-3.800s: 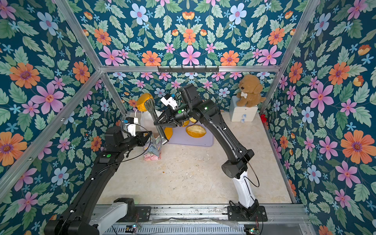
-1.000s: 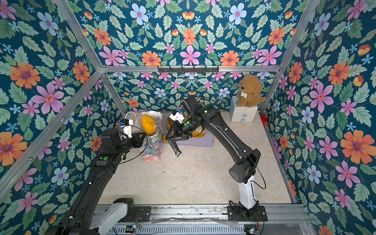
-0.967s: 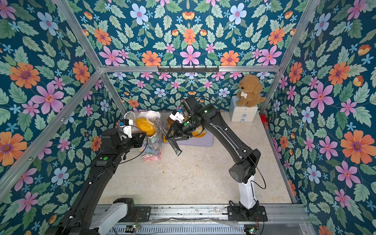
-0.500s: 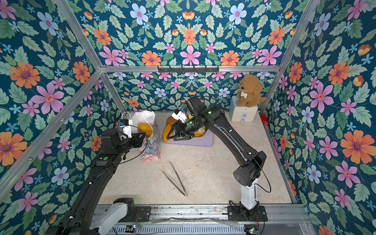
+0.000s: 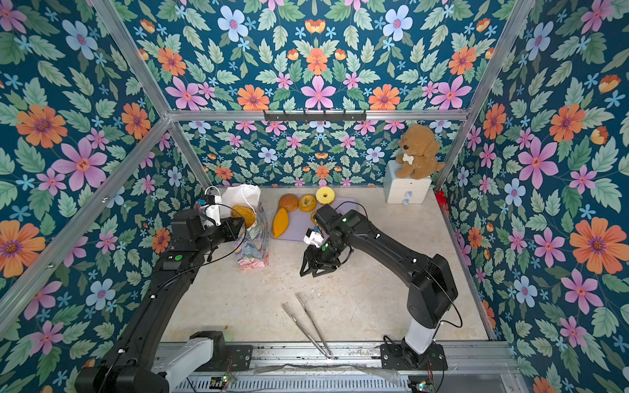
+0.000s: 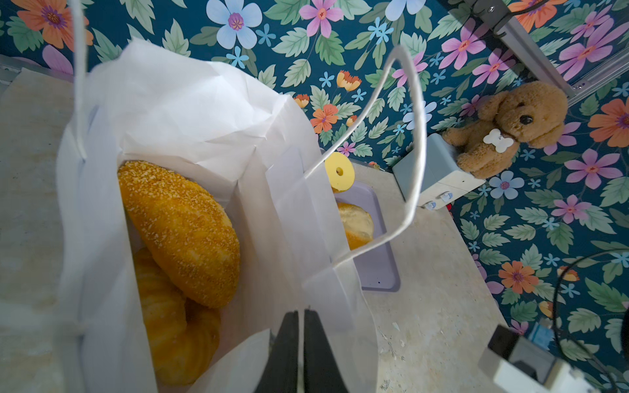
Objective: Pack bread into a paper bag
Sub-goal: Pick up the clamp from the center of the board.
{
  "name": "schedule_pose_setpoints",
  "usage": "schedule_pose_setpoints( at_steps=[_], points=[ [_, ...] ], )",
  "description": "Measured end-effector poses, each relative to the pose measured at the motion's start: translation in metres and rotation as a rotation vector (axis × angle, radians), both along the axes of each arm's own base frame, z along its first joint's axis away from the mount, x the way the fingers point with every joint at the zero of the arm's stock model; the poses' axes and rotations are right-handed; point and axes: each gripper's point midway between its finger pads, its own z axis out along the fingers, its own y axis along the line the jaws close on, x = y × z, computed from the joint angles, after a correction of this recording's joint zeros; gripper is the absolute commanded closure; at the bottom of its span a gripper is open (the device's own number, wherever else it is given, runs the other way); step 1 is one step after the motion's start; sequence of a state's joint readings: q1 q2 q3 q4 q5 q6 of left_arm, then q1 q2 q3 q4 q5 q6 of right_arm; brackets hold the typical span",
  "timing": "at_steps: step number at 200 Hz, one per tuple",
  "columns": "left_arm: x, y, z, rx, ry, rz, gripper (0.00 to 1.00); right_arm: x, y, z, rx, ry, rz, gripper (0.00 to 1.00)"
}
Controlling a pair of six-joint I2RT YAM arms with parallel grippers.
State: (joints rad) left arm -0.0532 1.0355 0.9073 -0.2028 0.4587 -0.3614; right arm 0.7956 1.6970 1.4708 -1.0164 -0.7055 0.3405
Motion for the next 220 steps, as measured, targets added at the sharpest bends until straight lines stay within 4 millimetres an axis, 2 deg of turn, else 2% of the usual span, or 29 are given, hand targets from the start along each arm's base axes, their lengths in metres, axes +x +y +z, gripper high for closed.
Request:
schedule_pose_setpoints(
  at_steps=[19,34,52,70,102,137,172,198,220],
  points=[
    [0.0,-0.002,-0.008,-0.007,0.006,-0.01,0.89,-0.028,-0.021,-0.022,-0.059,0.014,0.021,0.48],
    [-0.001,-0.003,-0.013,-0.01,0.007,-0.016,0.89,-0.043,-0.029,-0.036,-0.089,0.011,0.039,0.48],
    [-0.001,-0.003,-0.013,-0.011,-0.006,-0.017,0.89,-0.056,-0.028,-0.052,-0.129,0.007,0.066,0.48],
    [-0.002,-0.005,-0.013,-0.015,-0.012,-0.027,0.89,-0.063,-0.017,-0.067,-0.158,-0.009,0.115,0.48],
    [-0.007,-0.005,-0.01,-0.017,-0.022,-0.03,0.89,-0.071,0.002,-0.101,-0.211,-0.006,0.177,0.48],
    [-0.011,-0.004,-0.009,-0.014,-0.02,-0.027,0.89,-0.069,0.005,-0.117,-0.226,-0.015,0.182,0.48],
    [-0.012,-0.004,-0.011,-0.011,-0.017,-0.029,0.89,-0.075,0.006,-0.13,-0.252,-0.014,0.203,0.49],
    [-0.013,-0.004,-0.011,-0.009,-0.021,-0.03,0.89,-0.078,0.004,-0.143,-0.283,-0.001,0.216,0.64],
    [-0.014,-0.004,-0.011,-0.008,-0.021,-0.03,0.89,-0.077,0.004,-0.15,-0.299,-0.001,0.216,0.71]
  ],
)
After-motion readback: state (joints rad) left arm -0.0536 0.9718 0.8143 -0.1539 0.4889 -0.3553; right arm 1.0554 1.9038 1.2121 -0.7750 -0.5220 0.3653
